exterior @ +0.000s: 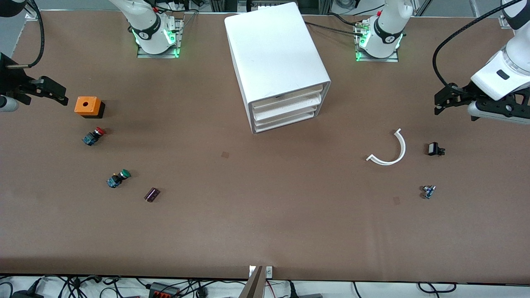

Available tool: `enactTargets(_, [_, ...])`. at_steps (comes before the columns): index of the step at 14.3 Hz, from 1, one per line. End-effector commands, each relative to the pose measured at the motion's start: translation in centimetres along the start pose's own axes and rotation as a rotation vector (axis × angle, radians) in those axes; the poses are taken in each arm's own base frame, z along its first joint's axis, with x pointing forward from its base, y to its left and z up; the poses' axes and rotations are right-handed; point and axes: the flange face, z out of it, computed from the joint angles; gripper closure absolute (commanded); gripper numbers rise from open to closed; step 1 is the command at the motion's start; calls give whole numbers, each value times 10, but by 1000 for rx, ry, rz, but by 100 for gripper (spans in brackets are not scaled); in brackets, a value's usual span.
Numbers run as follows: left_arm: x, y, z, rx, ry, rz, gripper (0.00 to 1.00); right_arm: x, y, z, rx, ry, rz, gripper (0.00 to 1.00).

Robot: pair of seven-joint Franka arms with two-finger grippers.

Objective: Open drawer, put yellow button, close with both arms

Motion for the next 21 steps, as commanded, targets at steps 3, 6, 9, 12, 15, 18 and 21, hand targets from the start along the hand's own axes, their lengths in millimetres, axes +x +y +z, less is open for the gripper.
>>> enactTargets(3, [12,-3,-7,-9,-14,26,0,-18,3,0,6,11,-12,0])
enactTargets(6, [15,-6,-7,-9,-13,24,0,-18,2,1,10,5,-10,0])
enactTargets(9, [15,-5,-6,-10,-16,26,0,-19,3,1,10,2,-10,0])
enactTargets(12, [13,-7,-5,-14,-34,18,0,-18,2,1,8,8,-12,0])
enactTargets(15, [13,-7,-4,-14,-35,23,0,-18,3,0,5,11,-12,0])
enactTargets(18, [13,-5,-4,-14,-35,23,0,-18,3,0,3,9,-13,0])
enactTargets(21, [13,-5,-4,-14,-35,24,0,-18,4,0,2,9,-13,0])
